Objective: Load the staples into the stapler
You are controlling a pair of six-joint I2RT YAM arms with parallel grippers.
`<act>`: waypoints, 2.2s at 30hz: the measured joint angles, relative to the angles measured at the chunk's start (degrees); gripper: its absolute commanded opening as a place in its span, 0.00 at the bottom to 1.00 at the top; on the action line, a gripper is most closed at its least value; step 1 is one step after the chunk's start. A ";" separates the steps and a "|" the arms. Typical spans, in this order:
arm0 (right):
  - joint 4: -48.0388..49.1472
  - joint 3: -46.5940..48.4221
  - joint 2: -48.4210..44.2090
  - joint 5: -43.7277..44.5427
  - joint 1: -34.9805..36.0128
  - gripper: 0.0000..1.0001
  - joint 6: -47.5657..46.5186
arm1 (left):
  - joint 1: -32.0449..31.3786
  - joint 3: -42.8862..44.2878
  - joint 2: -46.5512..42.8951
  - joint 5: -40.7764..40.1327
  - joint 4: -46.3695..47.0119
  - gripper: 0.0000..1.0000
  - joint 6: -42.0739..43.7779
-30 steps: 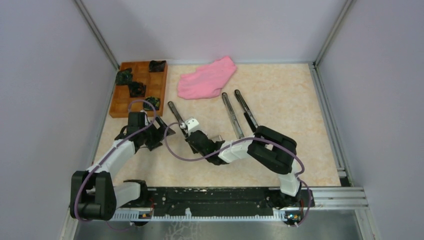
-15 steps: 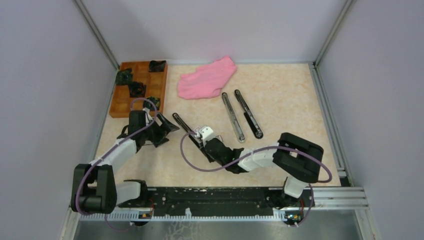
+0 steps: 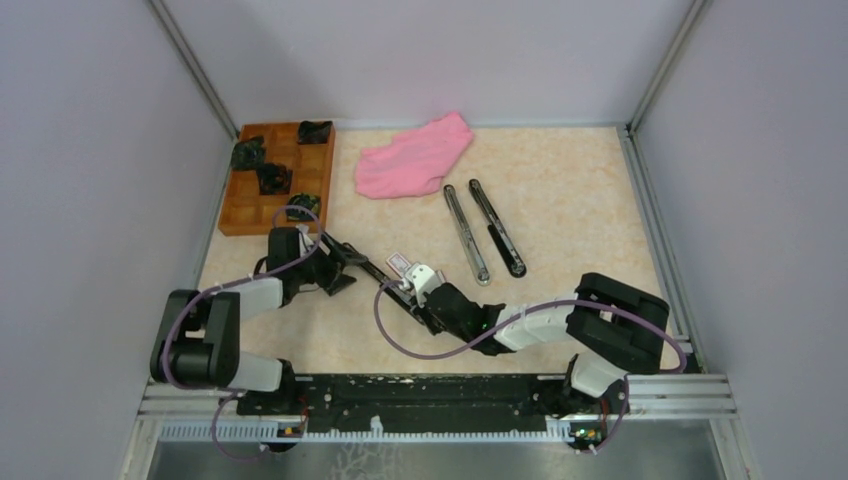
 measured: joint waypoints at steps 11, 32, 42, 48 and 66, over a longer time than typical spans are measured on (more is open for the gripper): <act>1.20 -1.16 -0.70 -2.27 -0.04 0.00 -1.40 | -2.03 -2.93 8.79 2.16 19.10 0.65 -6.86; 5.49 -1.38 1.27 -2.05 -0.09 0.00 -0.74 | -9.66 -5.51 -6.03 -10.12 20.55 0.47 9.16; 11.69 -1.36 5.14 -2.16 -0.09 0.00 -1.01 | -19.17 -4.04 -14.19 -23.82 11.63 0.49 21.77; 17.62 -0.39 9.09 -1.86 -0.11 0.00 -2.38 | -24.87 -3.23 -17.33 -34.10 7.54 0.51 27.82; 27.47 0.68 14.84 -6.99 -2.80 0.00 -4.63 | -35.39 -2.01 -14.34 -51.34 3.13 0.61 32.44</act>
